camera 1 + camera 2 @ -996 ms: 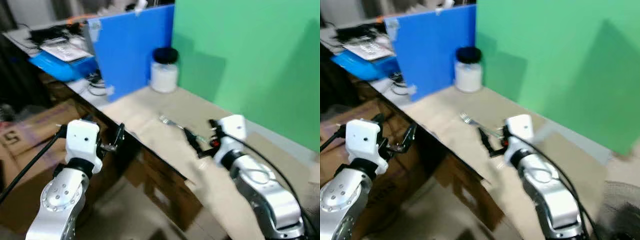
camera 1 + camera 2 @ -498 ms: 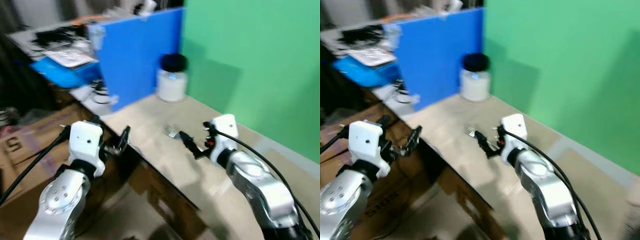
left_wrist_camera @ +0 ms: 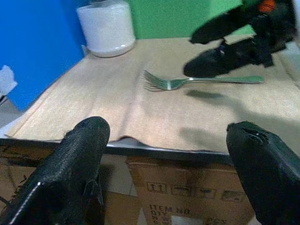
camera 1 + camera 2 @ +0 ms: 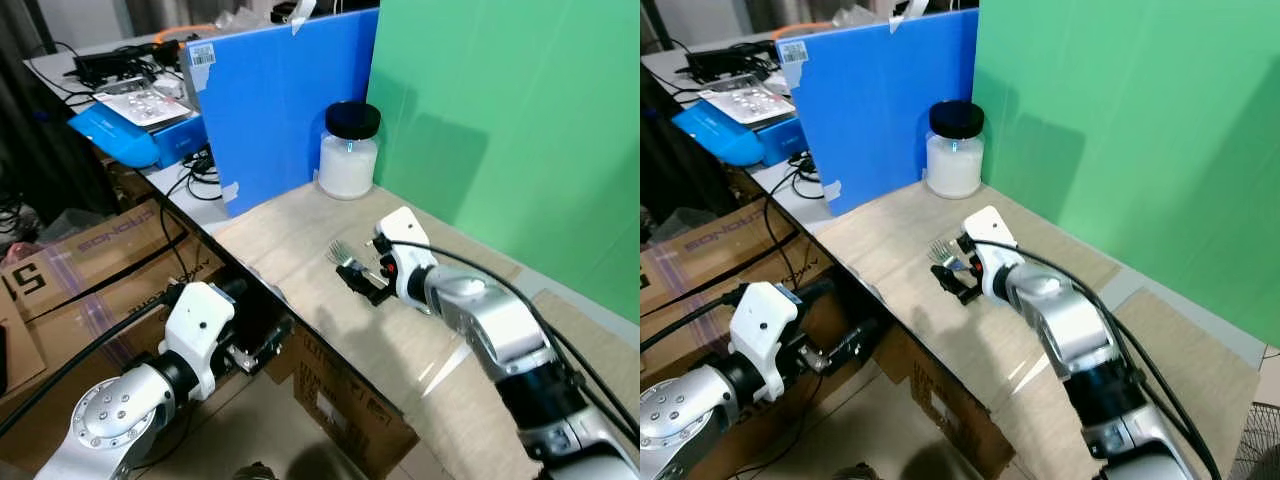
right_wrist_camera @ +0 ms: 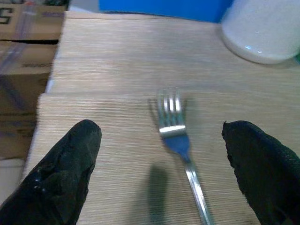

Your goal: Setting the table

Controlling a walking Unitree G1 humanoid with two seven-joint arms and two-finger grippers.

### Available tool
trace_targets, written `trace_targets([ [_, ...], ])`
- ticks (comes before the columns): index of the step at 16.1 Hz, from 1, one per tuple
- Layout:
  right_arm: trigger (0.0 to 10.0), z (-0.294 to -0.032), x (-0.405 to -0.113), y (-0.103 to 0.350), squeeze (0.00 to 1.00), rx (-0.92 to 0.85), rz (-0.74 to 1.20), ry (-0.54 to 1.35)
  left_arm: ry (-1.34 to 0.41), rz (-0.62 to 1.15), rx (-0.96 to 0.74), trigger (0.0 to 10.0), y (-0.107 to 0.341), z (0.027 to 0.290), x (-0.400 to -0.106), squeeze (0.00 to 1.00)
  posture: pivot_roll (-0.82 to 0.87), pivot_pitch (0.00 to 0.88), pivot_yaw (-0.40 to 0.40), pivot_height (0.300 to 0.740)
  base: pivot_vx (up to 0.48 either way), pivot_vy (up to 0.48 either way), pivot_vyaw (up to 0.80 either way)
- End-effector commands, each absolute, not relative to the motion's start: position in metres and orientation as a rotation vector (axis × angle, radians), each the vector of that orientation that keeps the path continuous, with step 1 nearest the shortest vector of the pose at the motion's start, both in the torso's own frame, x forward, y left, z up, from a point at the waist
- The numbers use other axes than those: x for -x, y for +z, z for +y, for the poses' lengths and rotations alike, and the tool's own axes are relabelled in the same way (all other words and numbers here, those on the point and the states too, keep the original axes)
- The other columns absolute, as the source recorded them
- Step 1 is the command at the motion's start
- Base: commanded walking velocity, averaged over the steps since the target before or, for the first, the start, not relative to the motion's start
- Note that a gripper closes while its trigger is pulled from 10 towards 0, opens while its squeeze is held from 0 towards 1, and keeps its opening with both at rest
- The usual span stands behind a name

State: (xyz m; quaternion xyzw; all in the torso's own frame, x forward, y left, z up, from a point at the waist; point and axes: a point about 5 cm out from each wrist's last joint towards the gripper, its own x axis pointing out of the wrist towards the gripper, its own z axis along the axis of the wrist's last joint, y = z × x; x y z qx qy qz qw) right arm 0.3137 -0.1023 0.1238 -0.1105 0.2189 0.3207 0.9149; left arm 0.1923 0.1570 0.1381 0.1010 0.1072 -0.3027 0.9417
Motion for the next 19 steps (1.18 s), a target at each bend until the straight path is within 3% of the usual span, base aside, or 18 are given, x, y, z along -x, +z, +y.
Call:
trace_targets([
  [1,10.0,-0.105,-0.317,0.126,0.00,0.228,0.484,0.671,-0.637,0.239,-0.208,10.0,0.136,0.158,-0.191,0.00,0.22,0.000,-0.011,0.740,0.000,0.000,0.00],
  [2,9.0,-0.106,-0.319,0.125,0.00,0.229,0.504,0.678,-0.644,0.241,-0.207,10.0,0.136,0.159,-0.191,0.00,0.22,0.000,-0.015,0.740,0.000,0.000,0.00],
  [3,4.5,-0.109,-0.323,0.120,0.00,0.234,0.538,0.677,-0.657,0.241,-0.205,10.0,0.137,0.159,-0.191,0.00,0.23,0.000,-0.017,0.740,0.000,0.000,0.00],
  [4,1.7,-0.110,-0.324,0.118,0.00,0.230,0.550,0.677,-0.661,0.239,-0.204,10.0,0.137,0.159,-0.190,0.00,0.23,0.000,-0.017,0.740,0.000,0.000,0.00],
  [5,0.0,-0.109,-0.324,0.116,0.00,0.216,0.559,0.675,-0.664,0.237,-0.202,10.0,0.138,0.158,-0.190,0.00,0.23,0.000,-0.019,0.740,0.000,0.000,0.00],
  [19,0.0,-0.109,-0.333,0.098,0.00,0.189,0.616,0.598,-0.777,0.264,-0.139,10.0,0.137,0.149,-0.180,0.00,0.23,0.000,-0.019,0.740,0.000,0.000,0.00],
])
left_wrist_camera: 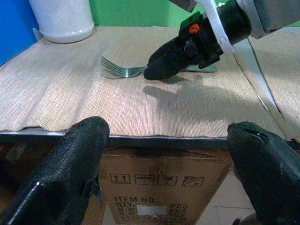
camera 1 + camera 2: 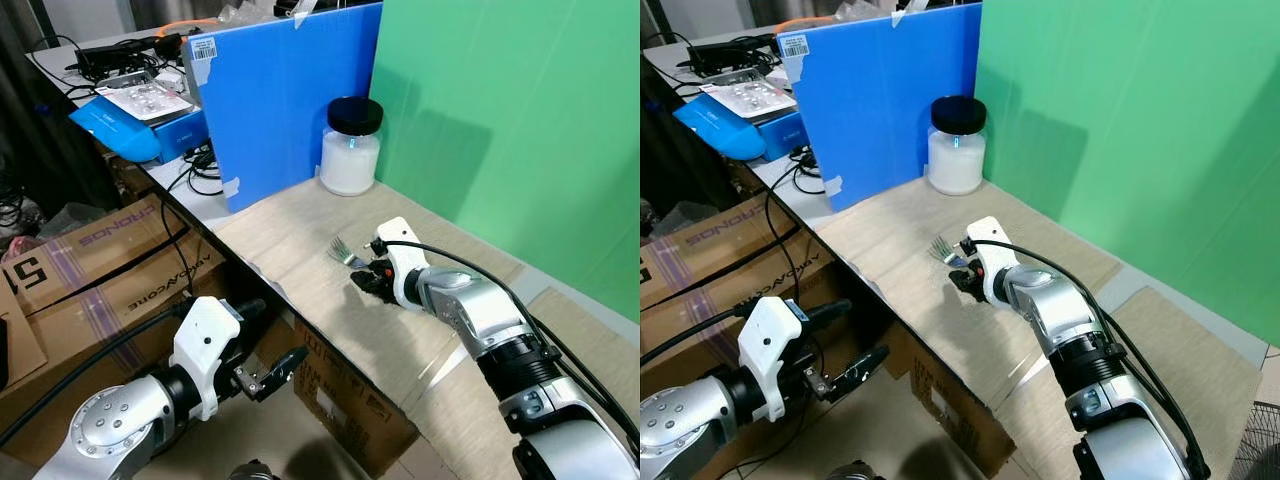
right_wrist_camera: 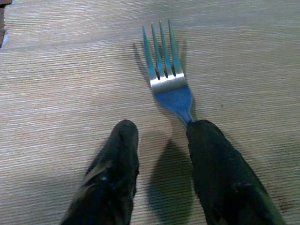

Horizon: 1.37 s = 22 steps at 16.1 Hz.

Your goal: Setting the table

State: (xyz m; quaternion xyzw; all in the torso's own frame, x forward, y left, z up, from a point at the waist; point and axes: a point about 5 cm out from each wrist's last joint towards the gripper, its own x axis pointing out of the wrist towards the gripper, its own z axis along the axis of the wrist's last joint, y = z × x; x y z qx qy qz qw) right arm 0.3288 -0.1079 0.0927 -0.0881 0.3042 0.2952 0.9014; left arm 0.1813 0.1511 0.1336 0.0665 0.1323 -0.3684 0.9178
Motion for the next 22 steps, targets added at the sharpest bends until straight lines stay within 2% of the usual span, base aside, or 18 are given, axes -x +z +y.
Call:
trace_targets([
  [1,0.0,-0.109,-0.334,0.096,0.00,0.197,0.620,0.593,-0.778,0.265,-0.140,10.0,0.137,0.149,-0.180,0.00,0.23,0.000,-0.019,0.740,0.000,0.000,0.00],
  [8,0.0,-0.107,-0.334,0.095,0.00,0.218,0.591,0.597,-0.783,0.268,-0.145,10.0,0.137,0.149,-0.180,0.00,0.23,0.000,-0.017,0.740,0.000,0.000,0.00],
  [9,10.0,-0.105,-0.335,0.099,0.00,0.222,0.559,0.603,-0.783,0.267,-0.146,10.0,0.137,0.149,-0.180,0.00,0.23,0.000,-0.017,0.740,0.000,0.000,0.00],
  [10,10.0,-0.103,-0.337,0.103,1.00,0.189,0.541,0.610,-0.783,0.267,-0.148,10.0,0.137,0.149,-0.180,0.00,0.23,0.000,-0.016,0.740,0.000,0.000,0.00],
  [15,10.0,-0.107,-0.340,0.112,1.00,0.183,0.517,0.598,-0.788,0.266,-0.149,10.0,0.138,0.148,-0.180,0.00,0.23,0.000,-0.014,0.740,0.000,0.000,0.00],
  [20,10.0,-0.118,-0.344,0.104,1.00,0.254,0.547,0.526,-0.790,0.266,-0.149,10.0,0.138,0.147,-0.181,0.00,0.23,0.000,-0.014,0.740,0.000,0.000,0.00],
  [21,10.0,-0.118,-0.342,0.101,0.00,0.255,0.567,0.535,-0.790,0.267,-0.150,10.0,0.138,0.148,-0.180,0.00,0.23,0.000,-0.013,0.740,0.000,0.000,0.00],
  [22,10.0,-0.117,-0.340,0.099,0.00,0.248,0.578,0.547,-0.790,0.268,-0.150,10.0,0.138,0.148,-0.180,0.00,0.23,0.000,-0.013,0.740,0.000,0.000,0.00],
])
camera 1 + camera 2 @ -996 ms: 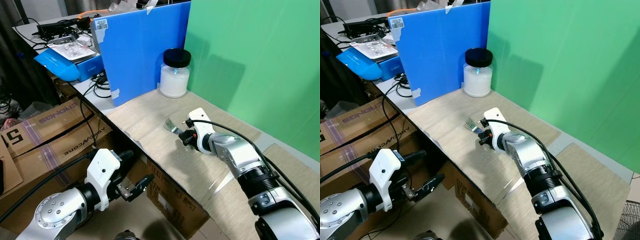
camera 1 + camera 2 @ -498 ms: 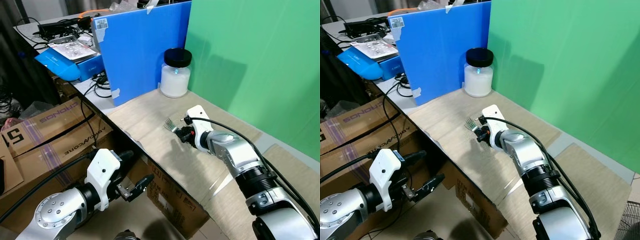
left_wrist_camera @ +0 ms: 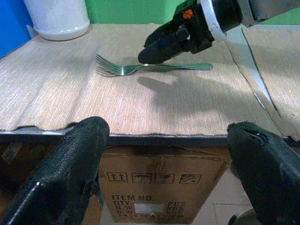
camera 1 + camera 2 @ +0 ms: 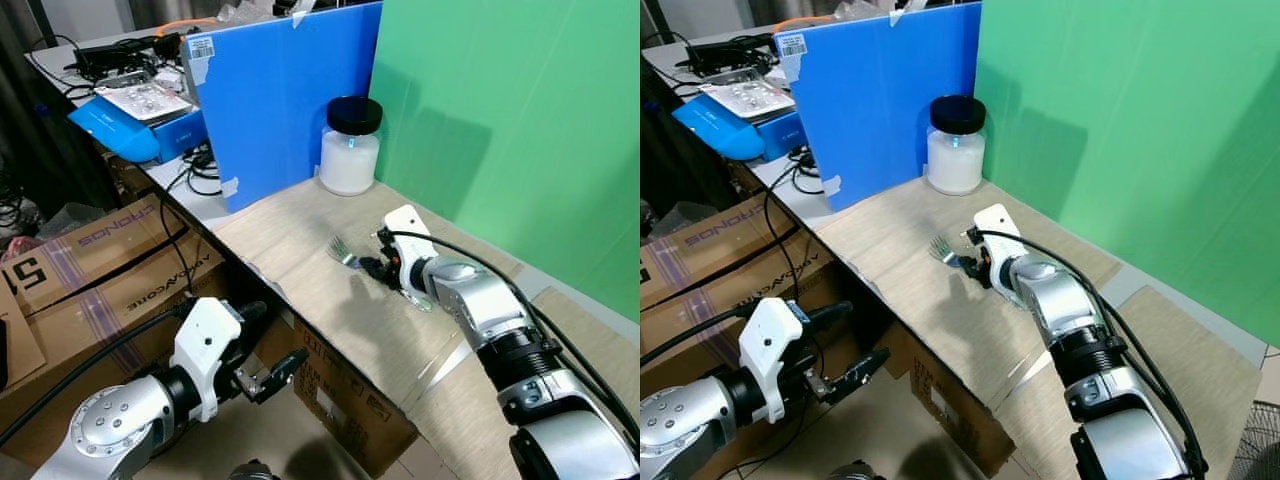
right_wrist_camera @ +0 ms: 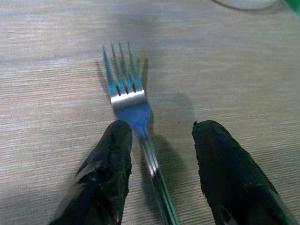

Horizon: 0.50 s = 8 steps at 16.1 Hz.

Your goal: Setting the table

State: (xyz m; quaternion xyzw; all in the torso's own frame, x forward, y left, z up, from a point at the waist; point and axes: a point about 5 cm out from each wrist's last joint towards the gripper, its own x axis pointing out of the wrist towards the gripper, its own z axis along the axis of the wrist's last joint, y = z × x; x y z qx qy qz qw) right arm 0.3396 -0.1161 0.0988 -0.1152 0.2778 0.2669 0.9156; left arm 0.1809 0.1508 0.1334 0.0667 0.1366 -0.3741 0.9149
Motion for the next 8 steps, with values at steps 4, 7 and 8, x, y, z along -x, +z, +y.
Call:
trace_targets([
  [4,0.0,-0.113,-0.334,0.089,0.00,0.233,0.620,0.580,-0.789,0.269,-0.153,10.0,0.138,0.148,-0.180,0.00,0.23,0.000,-0.014,0.740,0.000,0.000,0.00],
  [7,0.0,-0.114,-0.332,0.084,0.00,0.244,0.639,0.585,-0.790,0.270,-0.154,10.0,0.138,0.148,-0.180,0.00,0.23,0.000,-0.014,0.740,0.000,0.000,0.00],
  [8,0.0,-0.115,-0.332,0.082,0.00,0.252,0.644,0.576,-0.790,0.271,-0.154,10.0,0.138,0.148,-0.180,0.00,0.23,0.000,-0.014,0.740,0.000,0.000,0.00],
])
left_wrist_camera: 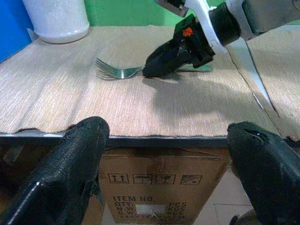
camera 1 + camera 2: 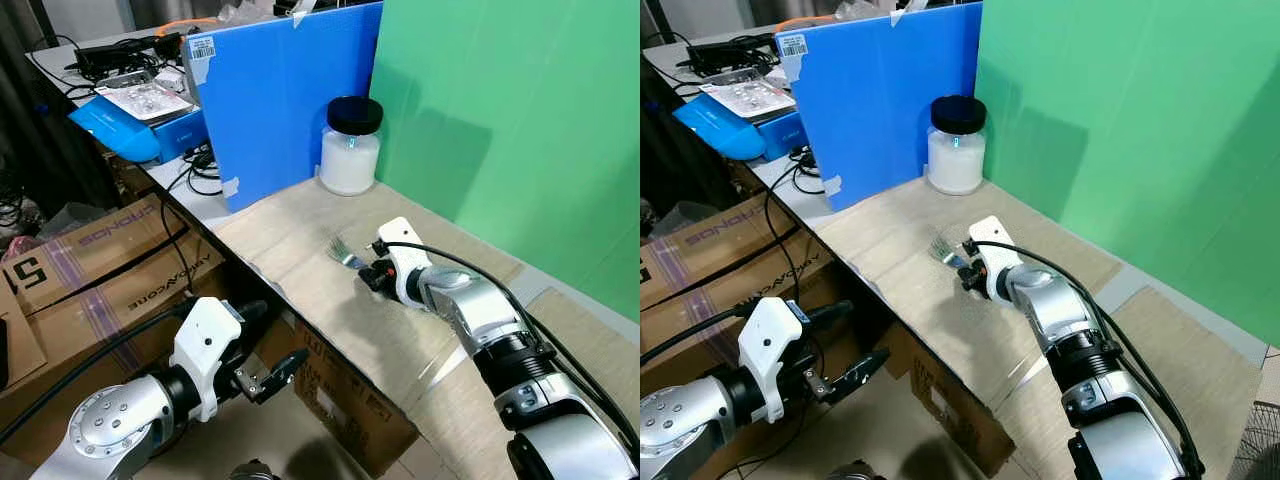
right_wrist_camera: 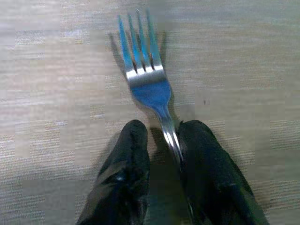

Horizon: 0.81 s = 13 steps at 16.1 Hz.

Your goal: Setting the table

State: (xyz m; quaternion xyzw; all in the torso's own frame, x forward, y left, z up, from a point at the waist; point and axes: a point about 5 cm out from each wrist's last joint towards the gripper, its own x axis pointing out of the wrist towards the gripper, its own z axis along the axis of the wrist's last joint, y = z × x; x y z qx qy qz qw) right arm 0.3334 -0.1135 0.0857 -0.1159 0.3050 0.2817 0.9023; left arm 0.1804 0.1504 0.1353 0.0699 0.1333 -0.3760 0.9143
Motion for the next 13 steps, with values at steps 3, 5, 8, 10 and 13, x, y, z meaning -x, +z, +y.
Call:
trace_targets([
  [3,0.0,-0.116,-0.331,0.079,0.00,0.265,0.652,0.566,-0.789,0.273,-0.156,10.0,0.137,0.148,-0.180,0.00,0.23,0.000,-0.014,0.740,0.000,0.000,0.00],
  [5,0.0,-0.116,-0.330,0.077,0.00,0.269,0.655,0.566,-0.790,0.273,-0.156,10.0,0.137,0.148,-0.180,0.00,0.23,0.000,-0.014,0.740,0.000,0.000,0.00],
  [8,0.0,-0.116,-0.331,0.078,0.00,0.266,0.643,0.566,-0.791,0.271,-0.159,10.0,0.137,0.149,-0.181,0.00,0.23,0.000,-0.012,0.740,0.000,0.000,0.00],
  [10,0.0,-0.115,-0.336,0.096,0.00,0.234,0.557,0.580,-0.790,0.264,-0.164,10.0,0.138,0.148,-0.182,0.00,0.23,0.000,-0.015,0.740,0.000,0.000,0.00],
  [13,0.0,-0.128,-0.328,0.159,0.00,0.095,0.329,0.592,-0.753,0.199,-0.139,10.0,0.148,0.148,-0.187,0.00,0.24,0.000,-0.028,0.740,0.000,0.000,0.00],
])
